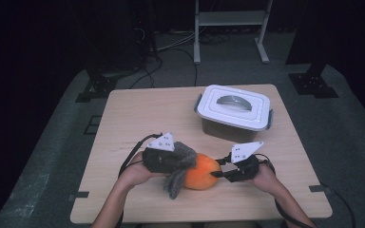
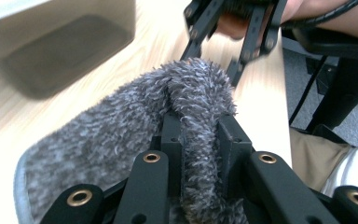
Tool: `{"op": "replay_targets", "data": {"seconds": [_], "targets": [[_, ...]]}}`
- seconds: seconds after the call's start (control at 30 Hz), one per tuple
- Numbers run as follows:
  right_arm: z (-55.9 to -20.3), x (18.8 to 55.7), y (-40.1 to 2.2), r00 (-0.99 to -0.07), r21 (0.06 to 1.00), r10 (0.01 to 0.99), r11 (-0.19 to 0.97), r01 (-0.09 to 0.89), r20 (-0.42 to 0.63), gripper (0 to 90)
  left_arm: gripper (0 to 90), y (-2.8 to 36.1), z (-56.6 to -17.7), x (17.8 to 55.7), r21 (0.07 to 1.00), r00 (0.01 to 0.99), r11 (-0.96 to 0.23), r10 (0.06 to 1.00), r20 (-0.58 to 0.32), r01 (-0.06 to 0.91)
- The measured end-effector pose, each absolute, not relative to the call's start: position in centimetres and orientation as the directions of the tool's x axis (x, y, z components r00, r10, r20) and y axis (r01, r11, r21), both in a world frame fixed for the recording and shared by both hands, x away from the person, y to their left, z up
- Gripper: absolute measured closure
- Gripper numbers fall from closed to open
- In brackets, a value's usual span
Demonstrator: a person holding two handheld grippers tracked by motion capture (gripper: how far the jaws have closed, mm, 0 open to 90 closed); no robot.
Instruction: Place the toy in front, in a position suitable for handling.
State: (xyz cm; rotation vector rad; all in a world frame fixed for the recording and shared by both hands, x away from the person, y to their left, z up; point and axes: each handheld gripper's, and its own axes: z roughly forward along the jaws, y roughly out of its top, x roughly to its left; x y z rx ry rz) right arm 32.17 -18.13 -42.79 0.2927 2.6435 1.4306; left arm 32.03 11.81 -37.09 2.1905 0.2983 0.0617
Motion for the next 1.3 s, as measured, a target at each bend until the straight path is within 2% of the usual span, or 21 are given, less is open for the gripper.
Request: {"op": "replay_targets", "data": {"seconds": [0.07, 0.13, 0.23, 0.37, 0.5, 0.6, 0.67, 0.77, 0.9, 1.07, 1.23, 1.3], "targets": [[-42.8, 32.3, -18.5, -0.974, 0.840, 0.227, 0.529, 0.123, 0.000, 53.3, 75.2, 11.7, -37.6, 31.9, 0.800, 0.972, -0.567, 0.218, -0.081, 0.194], [-42.5, 32.2, -18.5, -0.971, 0.836, 0.237, 0.532, 0.134, 0.004, 41.6, 75.2, 11.2, -37.9, 31.7, 0.798, 0.974, -0.573, 0.212, -0.077, 0.188], [-41.9, 32.0, -18.3, -0.967, 0.827, 0.255, 0.541, 0.156, 0.015, 30.2, 75.2, 10.4, -38.1, 31.7, 0.804, 0.976, -0.564, 0.198, -0.085, 0.185], [-41.1, 31.9, -17.9, -0.965, 0.850, 0.259, 0.500, 0.166, 0.036, 27.1, 75.2, 9.2, -38.1, 31.6, 0.814, 0.981, -0.553, 0.161, -0.105, 0.178], [-41.4, 32.0, -16.7, -0.968, 0.842, 0.249, 0.517, 0.154, 0.024, 35.0, 75.2, 8.9, -37.8, 31.6, 0.814, 0.983, -0.557, 0.162, -0.090, 0.166], [-41.5, 32.2, -17.3, -0.971, 0.843, 0.239, 0.517, 0.152, 0.028, 43.0, 75.2, 9.7, -37.2, 31.9, 0.817, 0.978, -0.549, 0.193, -0.078, 0.174], [-41.6, 32.2, -17.8, -0.972, 0.841, 0.233, 0.519, 0.152, 0.032, 45.0, 75.2, 10.3, -37.3, 32.1, 0.806, 0.973, -0.563, 0.220, -0.069, 0.184], [-41.8, 32.2, -18.4, -0.973, 0.848, 0.228, 0.506, 0.157, 0.043, 42.6, 75.2, 11.0, -38.0, 32.2, 0.790, 0.969, -0.577, 0.230, -0.085, 0.206], [-41.3, 31.8, -18.5, -0.971, 0.823, 0.237, 0.550, 0.140, 0.006, 25.7, 75.2, 11.7, -38.6, 32.0, 0.771, 0.964, -0.598, 0.253, -0.079, 0.220], [-42.0, 31.8, -17.9, -0.970, 0.818, 0.243, 0.556, 0.150, 0.012, 25.4, 75.1, 12.3, -38.7, 32.0, 0.769, 0.965, -0.597, 0.247, -0.092, 0.227], [-41.8, 31.9, -17.2, -0.975, 0.823, 0.219, 0.557, 0.111, -0.017, 45.5, 75.1, 11.9, -37.7, 31.8, 0.762, 0.968, -0.616, 0.242, -0.061, 0.202], [-41.6, 31.7, -17.0, -0.976, 0.818, 0.215, 0.568, 0.086, -0.047, 48.9, 75.1, 11.3, -37.3, 31.7, 0.753, 0.972, -0.632, 0.231, -0.044, 0.184]]}}
